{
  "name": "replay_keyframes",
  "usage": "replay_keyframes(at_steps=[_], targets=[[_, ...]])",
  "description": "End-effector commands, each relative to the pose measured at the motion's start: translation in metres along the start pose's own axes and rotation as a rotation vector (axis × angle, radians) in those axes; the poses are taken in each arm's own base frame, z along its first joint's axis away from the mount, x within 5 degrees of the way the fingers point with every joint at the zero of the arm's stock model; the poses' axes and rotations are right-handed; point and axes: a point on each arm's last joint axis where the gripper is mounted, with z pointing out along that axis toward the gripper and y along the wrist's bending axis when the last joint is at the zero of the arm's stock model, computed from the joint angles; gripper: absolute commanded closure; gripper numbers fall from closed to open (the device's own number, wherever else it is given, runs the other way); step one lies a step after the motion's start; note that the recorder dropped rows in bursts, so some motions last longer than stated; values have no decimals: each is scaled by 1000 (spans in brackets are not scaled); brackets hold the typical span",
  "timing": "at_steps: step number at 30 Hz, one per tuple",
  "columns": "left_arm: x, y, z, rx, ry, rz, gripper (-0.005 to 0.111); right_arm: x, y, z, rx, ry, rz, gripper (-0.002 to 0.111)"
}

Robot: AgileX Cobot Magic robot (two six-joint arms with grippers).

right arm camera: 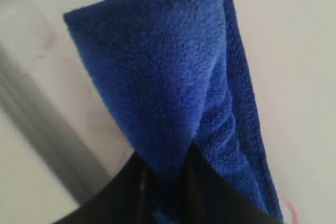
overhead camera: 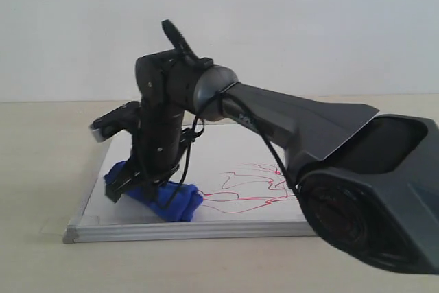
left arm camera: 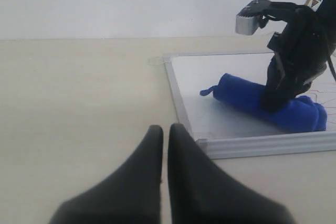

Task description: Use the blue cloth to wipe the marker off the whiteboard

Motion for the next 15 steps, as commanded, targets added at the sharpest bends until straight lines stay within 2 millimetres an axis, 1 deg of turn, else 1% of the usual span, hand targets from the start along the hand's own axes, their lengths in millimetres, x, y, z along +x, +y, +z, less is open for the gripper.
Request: replay_keyframes(at_steps=[1, 3, 6, 10, 15], targets=[[1, 0, 0, 2, -4, -7, 103, -5, 31, 0, -16, -3, -86, 109], [1, 0, 0, 2, -4, -7, 103, -5, 29, 0, -1, 1, -92, 109], [1, 0, 0, 2, -4, -7, 103, -3, 19, -1, 51, 12, -91, 109], [1, 0, 0, 2, -4, -7, 103, 1, -9, -4, 104, 18, -12, 109], [1, 0, 0, 2, -4, -7, 103, 12, -46, -15, 125, 20, 88, 109]])
